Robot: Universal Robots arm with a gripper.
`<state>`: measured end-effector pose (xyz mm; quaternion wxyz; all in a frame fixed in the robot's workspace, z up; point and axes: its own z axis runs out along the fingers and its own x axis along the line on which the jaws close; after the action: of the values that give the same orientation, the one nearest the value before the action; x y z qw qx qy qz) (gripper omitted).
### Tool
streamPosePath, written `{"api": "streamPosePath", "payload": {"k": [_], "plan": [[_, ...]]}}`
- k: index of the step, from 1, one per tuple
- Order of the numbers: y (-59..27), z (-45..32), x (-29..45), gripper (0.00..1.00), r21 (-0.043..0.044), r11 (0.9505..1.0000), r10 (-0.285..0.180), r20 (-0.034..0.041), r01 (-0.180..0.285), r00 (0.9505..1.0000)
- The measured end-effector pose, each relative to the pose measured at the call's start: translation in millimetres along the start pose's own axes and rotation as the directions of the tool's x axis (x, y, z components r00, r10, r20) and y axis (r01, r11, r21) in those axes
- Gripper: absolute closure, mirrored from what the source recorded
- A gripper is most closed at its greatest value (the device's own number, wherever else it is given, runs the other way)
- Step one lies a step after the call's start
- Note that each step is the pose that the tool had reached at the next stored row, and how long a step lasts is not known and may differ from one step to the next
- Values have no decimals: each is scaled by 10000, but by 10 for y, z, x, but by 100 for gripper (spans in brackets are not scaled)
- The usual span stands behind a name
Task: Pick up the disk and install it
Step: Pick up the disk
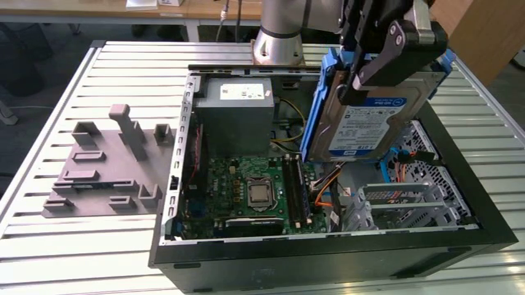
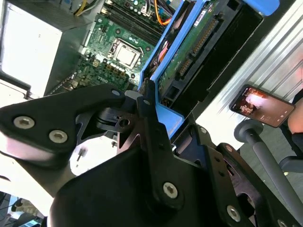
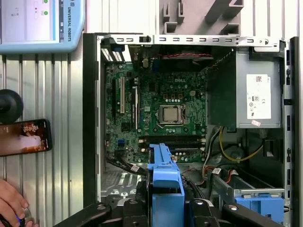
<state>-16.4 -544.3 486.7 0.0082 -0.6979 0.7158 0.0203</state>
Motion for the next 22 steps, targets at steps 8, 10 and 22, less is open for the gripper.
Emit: {"api": "streamPosePath", "payload": {"k": [8,10,22], "plan": [[-17,18,51,64,0,10000,0,-2,0,10000],[-17,18,51,64,0,10000,0,-2,0,10000],[-39,19,51,64,0,10000,-1,-2,1,10000]]}}
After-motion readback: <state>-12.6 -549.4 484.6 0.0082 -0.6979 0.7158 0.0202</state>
